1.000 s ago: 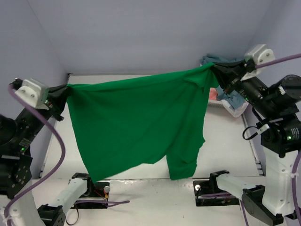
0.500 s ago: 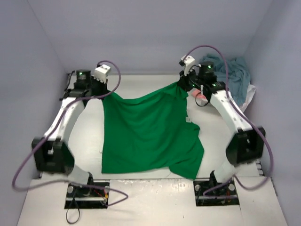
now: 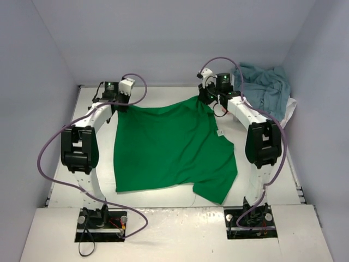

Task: Fold and stack the t-shirts

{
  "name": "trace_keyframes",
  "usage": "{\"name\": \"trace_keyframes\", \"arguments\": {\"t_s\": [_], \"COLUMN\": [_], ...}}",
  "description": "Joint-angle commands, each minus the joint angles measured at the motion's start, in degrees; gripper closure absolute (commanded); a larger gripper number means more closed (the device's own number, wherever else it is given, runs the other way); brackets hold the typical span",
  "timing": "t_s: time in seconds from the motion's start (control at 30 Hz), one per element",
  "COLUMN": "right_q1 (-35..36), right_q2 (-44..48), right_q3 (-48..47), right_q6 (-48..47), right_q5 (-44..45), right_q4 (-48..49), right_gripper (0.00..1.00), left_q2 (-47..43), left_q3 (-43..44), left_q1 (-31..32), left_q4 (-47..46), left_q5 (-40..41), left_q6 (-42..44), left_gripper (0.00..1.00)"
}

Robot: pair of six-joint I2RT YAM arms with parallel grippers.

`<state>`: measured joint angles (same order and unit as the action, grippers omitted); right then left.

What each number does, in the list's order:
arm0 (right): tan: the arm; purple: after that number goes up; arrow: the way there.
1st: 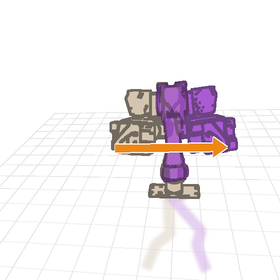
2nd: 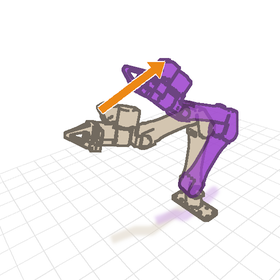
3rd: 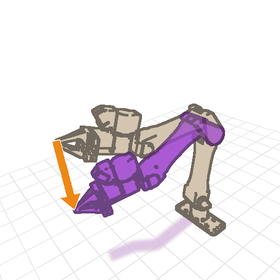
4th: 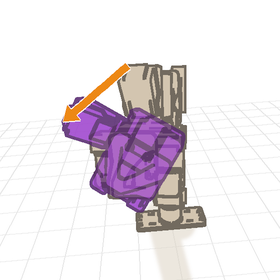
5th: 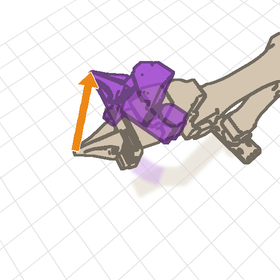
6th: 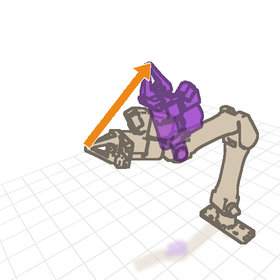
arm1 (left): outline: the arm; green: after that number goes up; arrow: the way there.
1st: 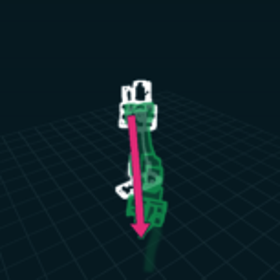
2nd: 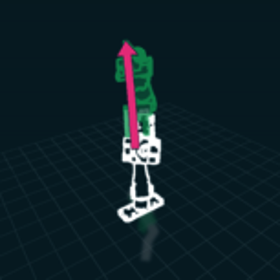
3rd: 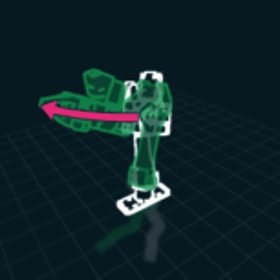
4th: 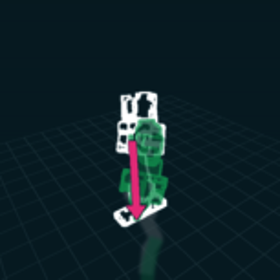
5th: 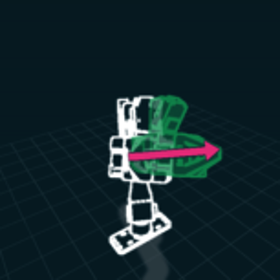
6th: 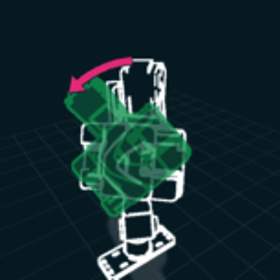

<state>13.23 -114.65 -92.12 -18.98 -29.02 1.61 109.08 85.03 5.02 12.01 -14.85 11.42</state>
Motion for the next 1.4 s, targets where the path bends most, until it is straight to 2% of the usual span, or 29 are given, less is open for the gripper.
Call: {"name": "trace_keyframes", "arguments": {"t_s": [0.0, 0.17, 0.23, 0.27, 0.3, 0.37, 0.43, 0.57, 0.7, 0.8, 1.07, 1.37], "right_q1": [1.35, 4.07, 5.83, 6.45, 6.80, 8.12, 9.17, 10.14, 10.93, 11.02, 10.32, 10.32], "right_q2": [-1.53, -5.93, -7.51, -7.87, -8.13, -8.05, -7.34, -3.49, -0.67, 0.57, -3.82, -11.72], "right_q3": [-3.86, -5.88, -7.19, -7.29, -7.38, -7.29, -6.94, -4.74, -3.34, -0.61, -0.52, -7.19], "right_q6": [-0.35, 0.26, -0.62, -0.70, -0.88, -0.71, -0.53, 0.00, -1.41, -2.72, -4.13, -4.84], "right_q5": [3.17, 13.62, 17.12, 18.28, 18.64, 21.27, 23.12, 25.58, 23.75, 24.17, 22.52, 21.10], "right_q4": [5.42, 6.57, 5.43, 5.16, 4.90, 4.55, 4.11, 1.22, -4.65, -5.03, -5.21, -5.30], "right_gripper": [1.00, 1.00, 0.93, 0.89, 0.72, 0.54, 0.49, 0.49, 0.51, 0.51, 0.52, 0.52], "left_q2": [1.03, 4.21, 4.83, 5.53, 5.79, 6.23, 6.24, 5.88, 4.92, 4.48, 2.81, 1.49], "left_q3": [4.96, 6.72, 7.69, 8.13, 8.83, 9.45, 9.62, 9.89, 9.89, 9.89, 8.93, 6.99], "left_q1": [-0.10, 0.08, 0.17, 0.26, 0.34, 0.52, 0.96, 1.75, 1.84, 1.93, 2.54, 2.54], "left_q4": [-5.07, -5.86, -5.77, -5.60, -5.07, -4.37, -4.45, -4.10, -3.05, -2.87, -2.34, -2.61], "left_q5": [5.34, 9.75, 11.24, 11.68, 11.95, 12.21, 13.35, 14.32, 13.62, 13.18, 12.04, 11.78], "left_q6": [0.45, 0.18, -0.17, -0.43, -0.69, -1.14, -1.05, -0.08, -0.26, -0.43, -0.87, -0.70], "left_gripper": [1.00, 1.00, 1.00, 1.00, 1.00, 1.00, 1.00, 1.00, 1.00, 1.00, 1.00, 1.00]}}
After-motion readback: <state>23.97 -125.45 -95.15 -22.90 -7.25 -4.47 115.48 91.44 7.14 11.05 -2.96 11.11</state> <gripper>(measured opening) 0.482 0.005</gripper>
